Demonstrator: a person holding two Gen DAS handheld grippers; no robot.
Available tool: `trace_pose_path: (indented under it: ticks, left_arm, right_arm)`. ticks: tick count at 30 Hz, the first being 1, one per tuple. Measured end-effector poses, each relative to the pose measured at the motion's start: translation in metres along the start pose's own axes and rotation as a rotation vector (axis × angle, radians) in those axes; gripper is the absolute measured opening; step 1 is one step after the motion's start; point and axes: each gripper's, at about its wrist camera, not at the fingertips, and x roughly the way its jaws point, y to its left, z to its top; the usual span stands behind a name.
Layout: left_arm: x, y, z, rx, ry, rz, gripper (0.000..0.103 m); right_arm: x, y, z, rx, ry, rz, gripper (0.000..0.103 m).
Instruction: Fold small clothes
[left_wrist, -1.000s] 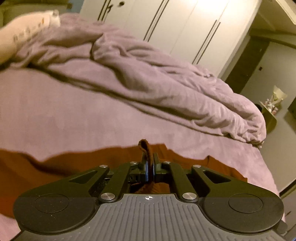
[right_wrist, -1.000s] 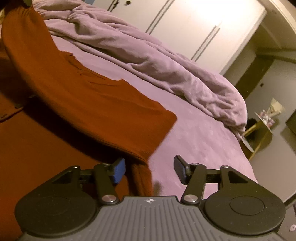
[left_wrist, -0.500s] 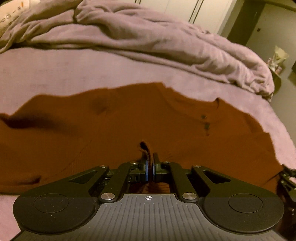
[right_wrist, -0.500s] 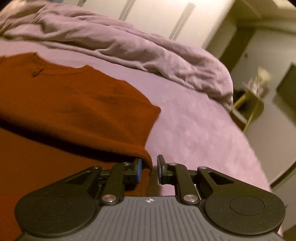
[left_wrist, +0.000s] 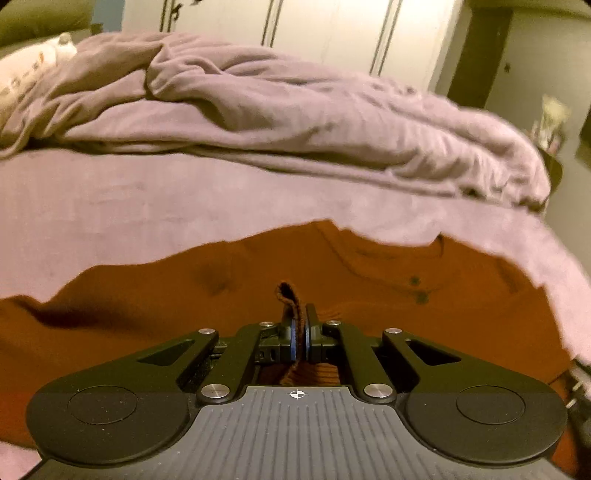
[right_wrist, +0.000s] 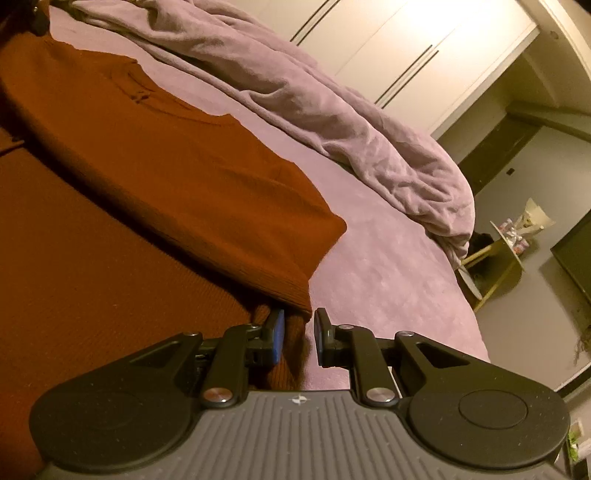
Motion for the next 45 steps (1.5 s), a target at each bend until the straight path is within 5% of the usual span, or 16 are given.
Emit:
trace_pose_path:
  ticks: [5, 10, 15, 21, 27, 29, 32, 39, 42, 45]
  left_arm:
    - [0.011, -0.002, -0.011, 0.034, 0.062, 0.112, 0.016]
    - [-0.015, 0.015, -0.01, -0.03, 0.026, 0.122, 0.022]
    - [-0.026, 0.017, -0.024, -0.074, 0.066, 0.057, 0.029]
    - [-0.012, 0.004, -0.04, -0.002, 0.097, 0.112, 0.036]
    - [-0.032, 0.032, -0.039, -0.181, 0.085, 0.057, 0.074]
    - [-0.049, 0.054, -0.047, -0.288, 0.07, 0.033, 0.079]
    - [-0.079, 0.097, -0.062, -0.42, 0.031, 0.063, 0.08]
    - [-0.139, 0.229, -0.096, -0.714, -0.064, 0.272, 0.073]
    - [-0.149, 0.278, -0.106, -0.866, -0.112, 0.284, 0.064]
    - [-0.149, 0.316, -0.118, -0.999, -0.135, 0.283, 0.042]
  right_arm:
    - [-0.001, -0.002, 0.001, 0.004, 0.015, 0.003, 0.015]
    - [-0.028, -0.02, 0.001, 0.07, -0.03, 0.038, 0.03]
    - [-0.041, -0.022, 0.013, 0.11, -0.108, 0.024, 0.03]
    - [-0.008, 0.01, 0.014, 0.018, -0.015, 0.071, 0.03]
    - [-0.023, 0.011, 0.014, -0.005, -0.018, 0.067, 0.032]
    - [-0.039, 0.008, 0.011, 0.038, -0.023, 0.09, 0.045]
    - [-0.068, 0.008, 0.002, 0.094, -0.04, 0.13, 0.057]
    - [-0.108, 0.015, -0.015, 0.227, -0.011, 0.186, 0.058]
    - [-0.11, 0.02, -0.014, 0.246, 0.014, 0.186, 0.058]
    - [-0.11, 0.025, -0.008, 0.243, 0.03, 0.184, 0.058]
